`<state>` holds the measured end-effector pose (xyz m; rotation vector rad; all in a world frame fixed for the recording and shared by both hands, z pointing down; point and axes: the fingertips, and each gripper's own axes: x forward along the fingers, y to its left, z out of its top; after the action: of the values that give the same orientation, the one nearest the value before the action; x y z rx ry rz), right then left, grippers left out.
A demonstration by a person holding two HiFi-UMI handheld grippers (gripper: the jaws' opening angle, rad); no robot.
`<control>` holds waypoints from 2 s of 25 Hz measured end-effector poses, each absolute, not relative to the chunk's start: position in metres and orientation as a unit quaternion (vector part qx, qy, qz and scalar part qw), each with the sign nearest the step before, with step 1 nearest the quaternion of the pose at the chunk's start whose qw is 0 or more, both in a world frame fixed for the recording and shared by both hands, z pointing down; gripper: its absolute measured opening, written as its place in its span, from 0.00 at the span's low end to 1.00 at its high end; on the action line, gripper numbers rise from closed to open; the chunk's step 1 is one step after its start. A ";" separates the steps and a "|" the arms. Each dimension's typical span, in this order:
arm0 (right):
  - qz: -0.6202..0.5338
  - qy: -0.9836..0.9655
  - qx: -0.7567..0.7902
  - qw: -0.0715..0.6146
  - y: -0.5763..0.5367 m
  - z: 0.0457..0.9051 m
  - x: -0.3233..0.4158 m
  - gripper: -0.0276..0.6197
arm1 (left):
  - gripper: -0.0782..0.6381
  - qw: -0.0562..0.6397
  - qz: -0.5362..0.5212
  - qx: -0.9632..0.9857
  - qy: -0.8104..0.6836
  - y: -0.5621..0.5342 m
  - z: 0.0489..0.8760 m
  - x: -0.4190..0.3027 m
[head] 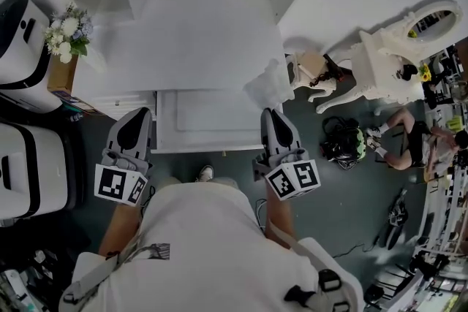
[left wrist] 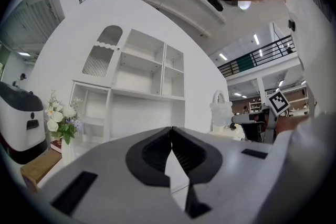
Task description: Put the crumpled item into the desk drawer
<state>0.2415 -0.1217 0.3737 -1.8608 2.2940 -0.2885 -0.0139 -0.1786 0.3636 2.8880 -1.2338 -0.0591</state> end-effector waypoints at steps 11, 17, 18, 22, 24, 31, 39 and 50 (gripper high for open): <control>-0.137 0.797 -0.586 0.045 -0.153 0.433 0.236 0.07 | 0.13 0.011 0.004 0.907 -0.421 -0.180 0.381 -0.008; -0.175 0.799 -0.573 0.043 -0.170 0.475 0.228 0.07 | 0.13 0.015 0.021 0.898 -0.439 -0.180 0.391 -0.015; -0.182 0.798 -0.573 0.043 -0.171 0.482 0.228 0.07 | 0.13 0.015 0.023 0.897 -0.441 -0.180 0.392 -0.015; -0.209 0.796 -0.567 0.034 -0.179 0.511 0.228 0.07 | 0.13 0.014 0.028 0.892 -0.451 -0.181 0.394 -0.018; -0.224 0.795 -0.564 0.026 -0.182 0.528 0.225 0.07 | 0.13 0.015 0.030 0.889 -0.457 -0.182 0.396 -0.021; -0.258 0.791 -0.554 -0.019 -0.192 0.579 0.215 0.07 | 0.13 0.017 0.035 0.878 -0.477 -0.179 0.398 -0.034; -0.282 0.792 -0.539 -0.052 -0.205 0.620 0.202 0.07 | 0.13 0.018 0.041 0.869 -0.493 -0.177 0.400 -0.043; -0.306 0.791 -0.523 -0.084 -0.213 0.654 0.195 0.07 | 0.13 0.024 0.041 0.866 -0.498 -0.178 0.404 -0.042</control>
<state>0.1954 -0.2126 0.6539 -1.7367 2.6277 -1.0146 -0.0417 -0.1781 0.4040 2.6797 -1.5418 0.1278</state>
